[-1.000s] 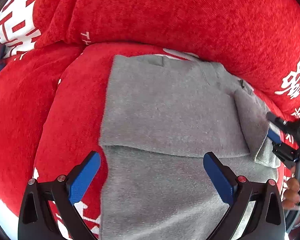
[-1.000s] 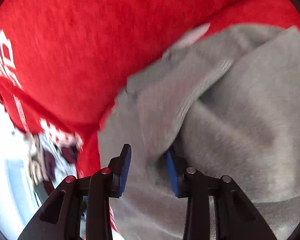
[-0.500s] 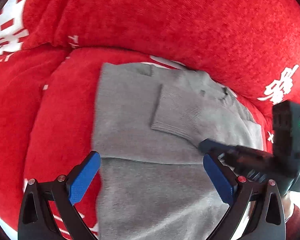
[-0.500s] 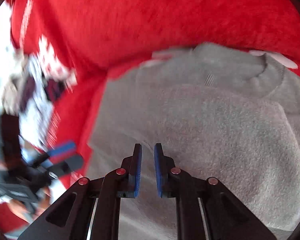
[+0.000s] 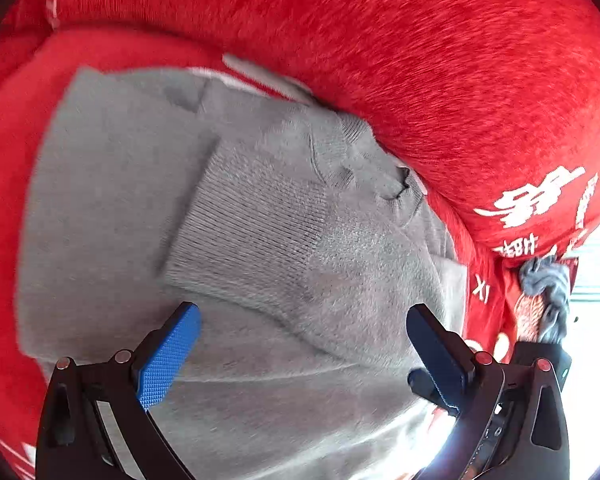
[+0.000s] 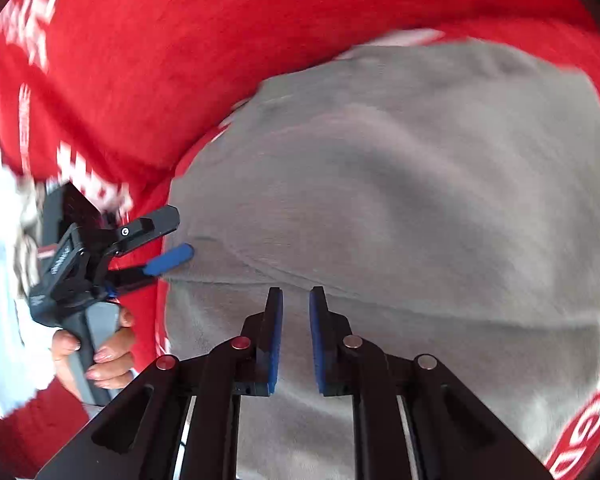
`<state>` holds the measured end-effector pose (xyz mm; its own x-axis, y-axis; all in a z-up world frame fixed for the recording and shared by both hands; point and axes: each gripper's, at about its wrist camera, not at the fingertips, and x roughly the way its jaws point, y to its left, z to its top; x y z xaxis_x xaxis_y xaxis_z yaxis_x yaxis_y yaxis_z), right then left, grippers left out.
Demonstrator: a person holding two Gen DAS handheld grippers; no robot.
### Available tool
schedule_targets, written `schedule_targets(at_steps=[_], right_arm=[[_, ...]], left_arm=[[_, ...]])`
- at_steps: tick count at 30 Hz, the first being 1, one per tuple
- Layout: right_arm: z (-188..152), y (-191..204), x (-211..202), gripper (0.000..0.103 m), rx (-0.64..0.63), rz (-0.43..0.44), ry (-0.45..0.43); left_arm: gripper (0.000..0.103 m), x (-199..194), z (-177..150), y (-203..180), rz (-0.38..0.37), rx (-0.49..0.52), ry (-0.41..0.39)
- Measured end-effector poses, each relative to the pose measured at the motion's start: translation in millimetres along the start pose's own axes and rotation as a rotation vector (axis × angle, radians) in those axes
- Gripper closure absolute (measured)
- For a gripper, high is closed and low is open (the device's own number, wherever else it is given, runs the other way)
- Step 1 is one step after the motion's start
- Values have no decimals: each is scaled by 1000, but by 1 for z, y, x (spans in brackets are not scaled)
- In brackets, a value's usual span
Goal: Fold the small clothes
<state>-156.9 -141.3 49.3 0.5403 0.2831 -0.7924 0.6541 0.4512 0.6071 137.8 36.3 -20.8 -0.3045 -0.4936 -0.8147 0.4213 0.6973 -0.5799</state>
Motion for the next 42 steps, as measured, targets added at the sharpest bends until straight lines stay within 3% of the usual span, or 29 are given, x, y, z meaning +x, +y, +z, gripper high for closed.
schedule_targets(at_steps=[6,8,10,11,12,13,14,15,21,23,24,27,31,34,36,40,42], right_arm=[[-13,-24,-8,87,121,49,-44],[-14,-24,-7,87,136,54,-54],[-15,-36,-16,87,163,57,-70],[-16,-42,-20,87,185,60,-80],[-17,-50,-24,84,215,62,-92],[-18,-57,-27,74,247,59,-106],[-18,-66,-30,66,282,58,-122],[-20,-75,-35,50,319,63,-140],[-20,-119,-51,48,548,187,-276],[-16,-126,-55,68,587,188,-309],[-11,-126,-59,97,577,167,-322],[1,-116,-77,97,468,129,-341],[6,-113,-84,97,337,23,-290],[3,-130,-65,96,327,-8,-193],[-2,-134,-63,95,331,15,-196],[-8,-124,-77,81,296,-31,-167],[-12,-112,-93,79,235,-70,-188]], left_arm=[[1,-4,15,-2,-1,-74,-86],[11,-10,21,-3,18,-79,-119],[43,-5,27,-2,47,-72,-108],[53,-1,27,-3,71,-53,-90],[72,0,27,-4,94,-31,-85],[92,1,28,-4,110,-10,-84],[95,1,26,-6,130,25,-81],[95,0,24,-6,133,41,-83],[95,-19,12,-1,129,80,-117],[95,-24,9,0,119,74,-124],[95,-28,7,2,117,75,-127],[95,-33,-4,0,110,90,-129],[95,-26,-24,8,118,95,-101],[95,-14,-34,19,150,84,-78],[95,-14,-36,20,148,94,-84],[95,-14,-37,12,175,145,-80],[95,-14,-36,9,185,152,-81]])
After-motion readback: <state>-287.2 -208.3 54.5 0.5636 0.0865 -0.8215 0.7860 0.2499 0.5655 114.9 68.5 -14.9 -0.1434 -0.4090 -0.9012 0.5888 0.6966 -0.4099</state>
